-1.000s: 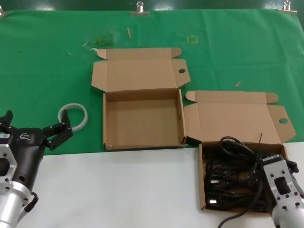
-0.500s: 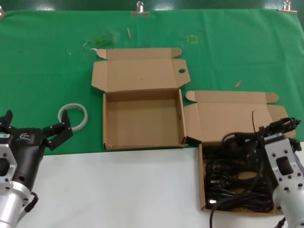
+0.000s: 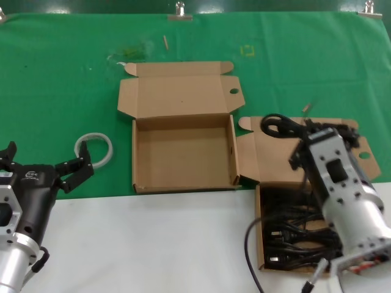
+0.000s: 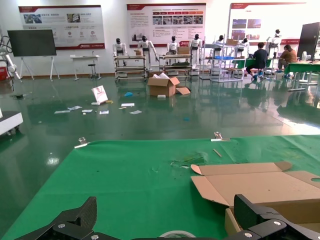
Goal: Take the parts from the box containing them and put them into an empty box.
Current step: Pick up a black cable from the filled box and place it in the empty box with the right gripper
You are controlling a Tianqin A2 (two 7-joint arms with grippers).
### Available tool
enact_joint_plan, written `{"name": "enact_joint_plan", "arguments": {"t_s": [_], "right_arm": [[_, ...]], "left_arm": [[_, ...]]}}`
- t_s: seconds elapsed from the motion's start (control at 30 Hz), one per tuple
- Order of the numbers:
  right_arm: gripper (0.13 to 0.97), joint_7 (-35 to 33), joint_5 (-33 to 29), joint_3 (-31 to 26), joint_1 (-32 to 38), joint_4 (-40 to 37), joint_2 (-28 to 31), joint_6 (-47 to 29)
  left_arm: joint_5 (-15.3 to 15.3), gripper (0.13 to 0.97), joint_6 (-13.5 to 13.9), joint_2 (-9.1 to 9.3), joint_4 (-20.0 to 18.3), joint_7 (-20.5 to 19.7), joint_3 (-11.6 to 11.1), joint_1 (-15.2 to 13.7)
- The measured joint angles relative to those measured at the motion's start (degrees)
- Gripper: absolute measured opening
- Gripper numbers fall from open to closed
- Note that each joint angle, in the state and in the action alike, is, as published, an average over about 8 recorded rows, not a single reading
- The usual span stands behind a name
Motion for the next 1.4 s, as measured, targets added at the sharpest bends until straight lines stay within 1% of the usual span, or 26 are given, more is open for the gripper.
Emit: {"name": "enact_joint_plan", "arguments": {"t_s": [0.23, 0.43, 0.73, 0.97, 1.07, 1.2, 1.4], "right_arm": [[0.140, 2.13, 0.00, -5.51, 7.43, -7.19, 0.00, -3.30], [0.140, 6.84, 0.00, -11.91, 13.87, -14.43, 0.08, -7.65], [0.140, 18.46, 0.00, -25.06, 24.68, -27.72, 0.22, -16.15], [0.139, 29.83, 0.00, -37.35, 32.80, -39.17, 0.31, -22.62], [0.139, 34.18, 0.00, -41.56, 35.32, -43.39, 0.33, -24.84], [0.139, 37.48, 0.00, -44.33, 36.95, -46.89, 0.38, -26.56], [0.139, 38.05, 0.00, -43.57, 36.37, -48.43, 0.45, -27.27]], "left_arm": [[0.00, 0.965, 0.00, 0.00, 0.00, 0.00, 0.00, 0.00], [0.00, 0.965, 0.00, 0.00, 0.00, 0.00, 0.00, 0.00], [-0.01, 0.965, 0.00, 0.00, 0.00, 0.00, 0.00, 0.00], [-0.01, 0.965, 0.00, 0.00, 0.00, 0.00, 0.00, 0.00], [-0.01, 0.965, 0.00, 0.00, 0.00, 0.01, 0.00, 0.00], [-0.01, 0.965, 0.00, 0.00, 0.00, 0.01, 0.00, 0.00], [-0.01, 0.965, 0.00, 0.00, 0.00, 0.01, 0.00, 0.00]]}}
